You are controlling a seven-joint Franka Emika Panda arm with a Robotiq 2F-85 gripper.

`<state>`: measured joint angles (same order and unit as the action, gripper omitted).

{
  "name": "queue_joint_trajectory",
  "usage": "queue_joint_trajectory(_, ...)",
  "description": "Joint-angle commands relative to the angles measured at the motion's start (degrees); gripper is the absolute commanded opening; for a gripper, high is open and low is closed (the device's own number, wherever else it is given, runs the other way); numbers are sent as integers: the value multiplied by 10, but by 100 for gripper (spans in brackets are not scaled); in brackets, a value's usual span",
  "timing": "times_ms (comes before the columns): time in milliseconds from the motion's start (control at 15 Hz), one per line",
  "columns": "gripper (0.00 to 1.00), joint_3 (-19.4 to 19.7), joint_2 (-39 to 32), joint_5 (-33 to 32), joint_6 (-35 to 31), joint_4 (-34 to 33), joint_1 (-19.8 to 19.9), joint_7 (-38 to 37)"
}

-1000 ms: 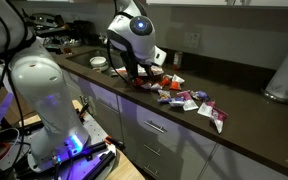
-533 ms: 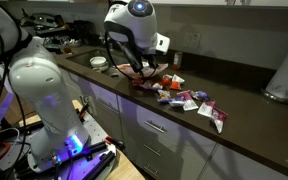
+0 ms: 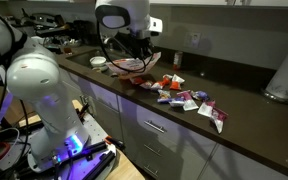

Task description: Put the white and orange packet upright

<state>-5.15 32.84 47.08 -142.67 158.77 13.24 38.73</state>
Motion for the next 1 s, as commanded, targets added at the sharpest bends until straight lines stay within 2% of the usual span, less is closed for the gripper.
queue_joint_trajectory(0, 6, -40, 58, -32, 42, 7, 20, -20)
queue_joint_trajectory(533, 6, -98, 64, -12, 18, 2, 14, 11)
queue_joint_trajectory(600, 6, -127, 87, -5, 32, 2, 25, -3)
queue_joint_trajectory(933, 6, -194, 130, 1, 34, 5, 31, -3)
